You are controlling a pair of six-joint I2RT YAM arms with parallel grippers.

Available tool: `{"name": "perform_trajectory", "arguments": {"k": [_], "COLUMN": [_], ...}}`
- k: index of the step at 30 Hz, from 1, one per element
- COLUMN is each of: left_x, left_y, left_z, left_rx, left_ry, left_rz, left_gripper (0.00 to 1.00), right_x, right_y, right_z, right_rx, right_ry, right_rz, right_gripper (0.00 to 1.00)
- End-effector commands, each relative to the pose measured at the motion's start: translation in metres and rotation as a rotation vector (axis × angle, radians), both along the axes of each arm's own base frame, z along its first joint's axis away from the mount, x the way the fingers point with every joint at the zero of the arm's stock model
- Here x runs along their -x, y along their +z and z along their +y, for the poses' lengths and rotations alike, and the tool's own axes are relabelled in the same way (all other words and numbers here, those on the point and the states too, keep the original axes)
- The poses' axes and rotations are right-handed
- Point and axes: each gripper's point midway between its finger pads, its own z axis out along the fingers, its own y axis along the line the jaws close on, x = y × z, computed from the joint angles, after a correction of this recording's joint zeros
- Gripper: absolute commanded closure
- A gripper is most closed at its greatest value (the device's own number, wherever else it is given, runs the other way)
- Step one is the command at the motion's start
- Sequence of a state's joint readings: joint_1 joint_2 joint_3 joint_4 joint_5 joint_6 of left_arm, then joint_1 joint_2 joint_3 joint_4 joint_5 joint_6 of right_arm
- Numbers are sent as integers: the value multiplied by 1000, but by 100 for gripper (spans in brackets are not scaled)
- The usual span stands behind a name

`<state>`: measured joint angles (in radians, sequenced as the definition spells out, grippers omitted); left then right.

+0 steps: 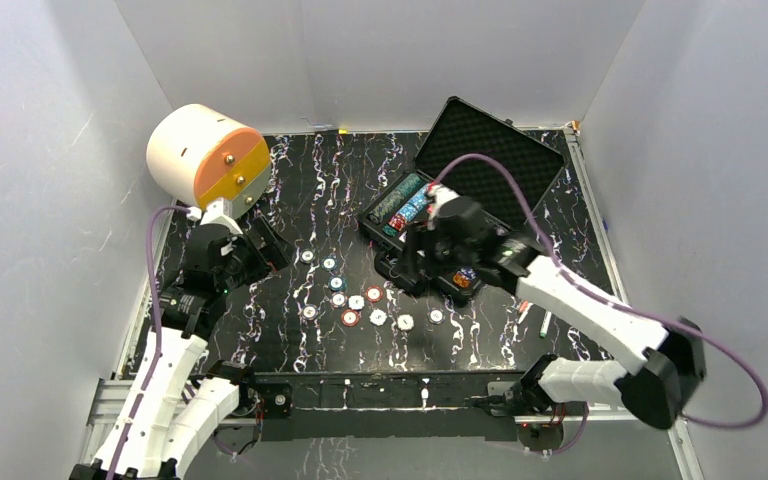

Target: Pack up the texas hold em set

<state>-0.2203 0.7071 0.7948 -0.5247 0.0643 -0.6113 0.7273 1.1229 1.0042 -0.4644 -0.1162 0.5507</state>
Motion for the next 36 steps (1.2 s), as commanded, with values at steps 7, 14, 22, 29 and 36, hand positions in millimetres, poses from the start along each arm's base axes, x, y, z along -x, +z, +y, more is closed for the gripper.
{"name": "perform_trajectory", "arguments": {"k": [7, 14, 22, 29, 36], "left_x": [-2, 6, 13, 14, 13], "left_y": [19, 27, 32, 28, 26], "left_z": [30, 62, 72, 74, 74], "left_rx": [-61, -121, -125, -138, -143], "left_ry": [166, 334, 381, 385, 388], "left_rz": [-37, -55, -85, -68, -57], "left_gripper": [2, 2, 2, 2, 1], "right_x": [5, 3, 6, 8, 11], "right_y": [-55, -113, -146, -172, -194], "right_z": [106, 148, 172, 175, 171], "right_rx": [259, 413, 511, 589, 642], "right_ry": [16, 82, 211, 262, 287], "right_rz": [-72, -26, -9, 21, 45], "right_gripper": [39, 36, 34, 34, 35]}}
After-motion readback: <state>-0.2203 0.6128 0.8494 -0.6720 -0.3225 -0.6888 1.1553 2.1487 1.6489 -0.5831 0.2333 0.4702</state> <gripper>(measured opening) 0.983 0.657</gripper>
